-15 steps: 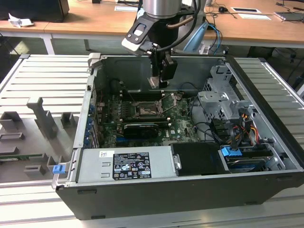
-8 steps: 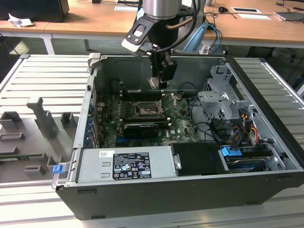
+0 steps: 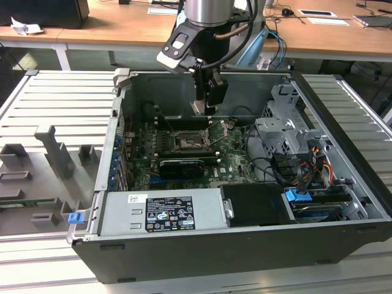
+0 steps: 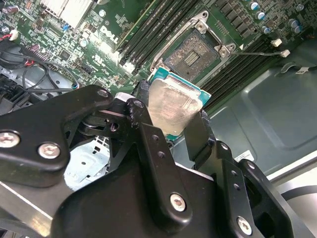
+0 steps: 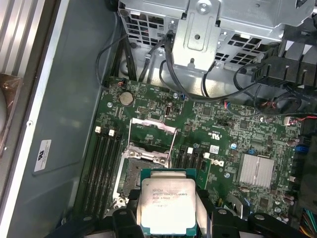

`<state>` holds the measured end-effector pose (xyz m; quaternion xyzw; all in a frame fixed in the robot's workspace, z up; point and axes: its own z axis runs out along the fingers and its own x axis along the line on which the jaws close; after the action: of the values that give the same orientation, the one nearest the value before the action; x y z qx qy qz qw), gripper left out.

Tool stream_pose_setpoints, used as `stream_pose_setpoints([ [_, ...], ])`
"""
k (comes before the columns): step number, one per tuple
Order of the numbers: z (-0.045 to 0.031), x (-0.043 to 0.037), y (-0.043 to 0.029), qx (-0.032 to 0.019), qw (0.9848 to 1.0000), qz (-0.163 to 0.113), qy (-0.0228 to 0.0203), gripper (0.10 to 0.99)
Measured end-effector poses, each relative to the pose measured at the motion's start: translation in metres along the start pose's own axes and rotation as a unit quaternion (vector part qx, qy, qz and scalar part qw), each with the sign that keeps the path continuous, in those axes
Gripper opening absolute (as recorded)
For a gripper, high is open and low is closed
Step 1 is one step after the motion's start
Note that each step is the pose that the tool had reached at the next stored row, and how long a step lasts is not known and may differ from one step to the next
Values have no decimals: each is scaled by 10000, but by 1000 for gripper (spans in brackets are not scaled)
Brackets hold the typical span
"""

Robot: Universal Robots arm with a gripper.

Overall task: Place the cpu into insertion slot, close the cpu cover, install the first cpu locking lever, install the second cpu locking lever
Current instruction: 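Place the cpu into insertion slot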

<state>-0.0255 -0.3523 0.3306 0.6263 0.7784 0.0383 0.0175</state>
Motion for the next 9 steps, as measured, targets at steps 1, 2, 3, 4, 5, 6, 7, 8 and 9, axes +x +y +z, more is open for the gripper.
stream_pose_setpoints([
  [1,2,0,0,0,10000,2,0,529],
  [2,5,0,0,1,10000,4,0,529],
  [3,7,0,-1,1,10000,6,-1,529],
  [4,9,0,-1,1,10000,7,-1,529],
  [5,12,0,-1,1,10000,10,-1,529],
  [6,15,0,-1,2,10000,13,-1,529],
  [7,17,0,-1,1,10000,15,-1,529],
  [8,18,0,-1,2,10000,16,-1,529],
  [9,21,0,-2,2,10000,19,-1,529],
])
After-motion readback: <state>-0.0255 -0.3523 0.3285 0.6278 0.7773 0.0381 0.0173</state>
